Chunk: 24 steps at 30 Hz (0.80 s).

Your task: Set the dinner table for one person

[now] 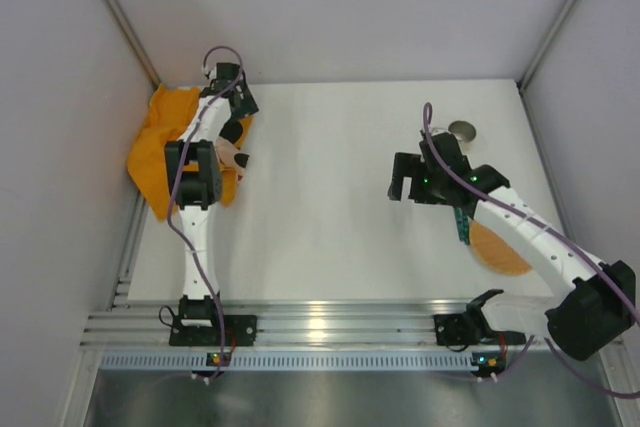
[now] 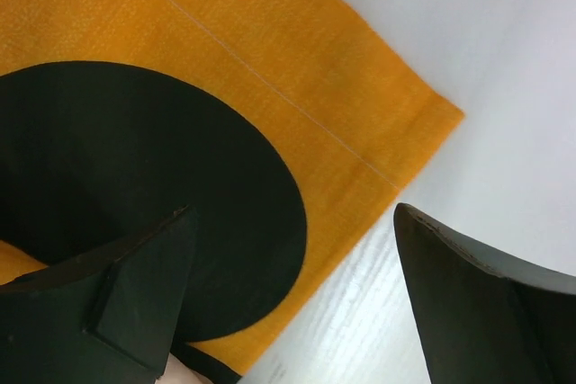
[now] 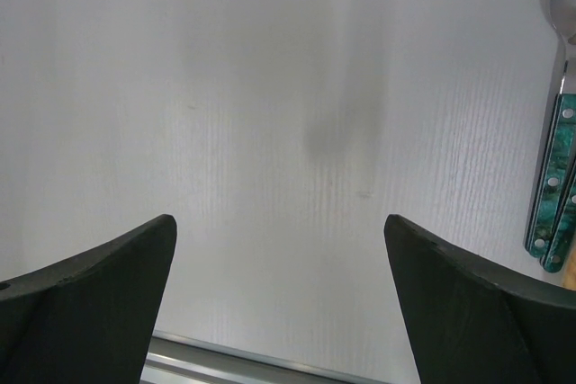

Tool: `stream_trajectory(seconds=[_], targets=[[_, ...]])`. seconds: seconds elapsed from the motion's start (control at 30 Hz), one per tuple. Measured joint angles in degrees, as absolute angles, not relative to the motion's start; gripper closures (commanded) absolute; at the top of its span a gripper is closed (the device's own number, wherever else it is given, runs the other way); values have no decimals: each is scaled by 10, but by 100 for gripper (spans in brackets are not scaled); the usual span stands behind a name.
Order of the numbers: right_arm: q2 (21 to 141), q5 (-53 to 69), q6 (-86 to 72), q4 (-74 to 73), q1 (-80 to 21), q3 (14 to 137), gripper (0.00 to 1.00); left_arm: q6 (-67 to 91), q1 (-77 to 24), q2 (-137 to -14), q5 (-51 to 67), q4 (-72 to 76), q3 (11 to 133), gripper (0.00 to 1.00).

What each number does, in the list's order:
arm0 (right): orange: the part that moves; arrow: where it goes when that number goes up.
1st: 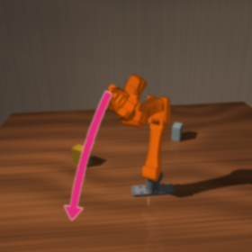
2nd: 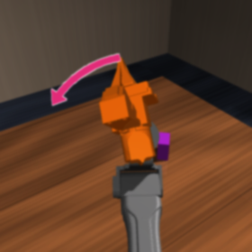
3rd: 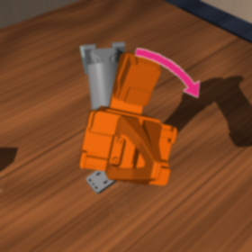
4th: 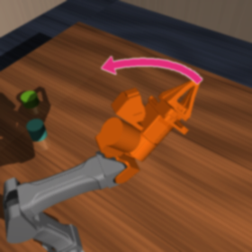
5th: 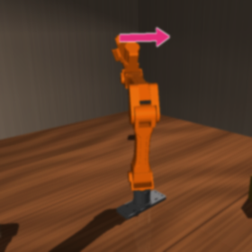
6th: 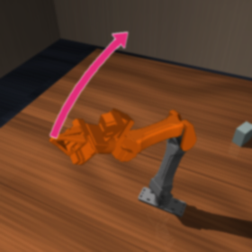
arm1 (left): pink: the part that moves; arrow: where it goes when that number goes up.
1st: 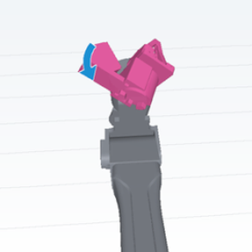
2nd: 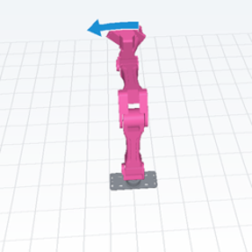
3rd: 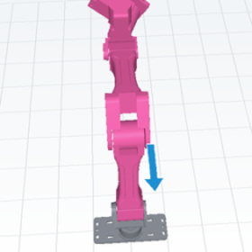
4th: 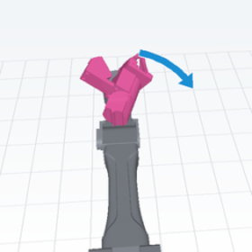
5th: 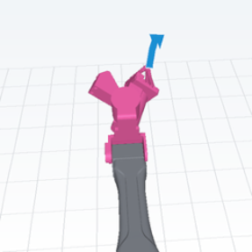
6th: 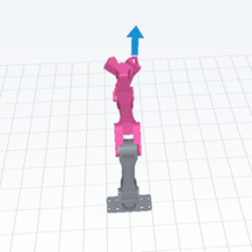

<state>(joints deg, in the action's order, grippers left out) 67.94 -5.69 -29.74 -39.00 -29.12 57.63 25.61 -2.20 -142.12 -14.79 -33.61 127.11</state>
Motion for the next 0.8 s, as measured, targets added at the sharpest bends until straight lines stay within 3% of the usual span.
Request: stream_trajectory(seconds=[0.3, 0.4, 0.43, 0.47, 0.53, 0.8], targets=[[733, -57, -292, -388, -291, 613, 0, 238, -12, -1445, -131, -334, 1275, 18], [741, -57, -286, -389, -291, 613, 0, 239, -11, -1450, -124, -334, 1282, 49], [742, -57, -285, -389, -291, 613, 0, 240, -10, -1452, -117, -335, 1286, 69], [743, -57, -284, -389, -291, 613, 0, 243, -8, -1454, -109, -334, 1289, 82], [743, -57, -281, -389, -291, 613, 0, 244, -6, -1457, -94, -332, 1291, 98], [724, -59, -276, -390, -291, 612, 0, 241, -4, -1451, -8, -310, 1273, 100]])
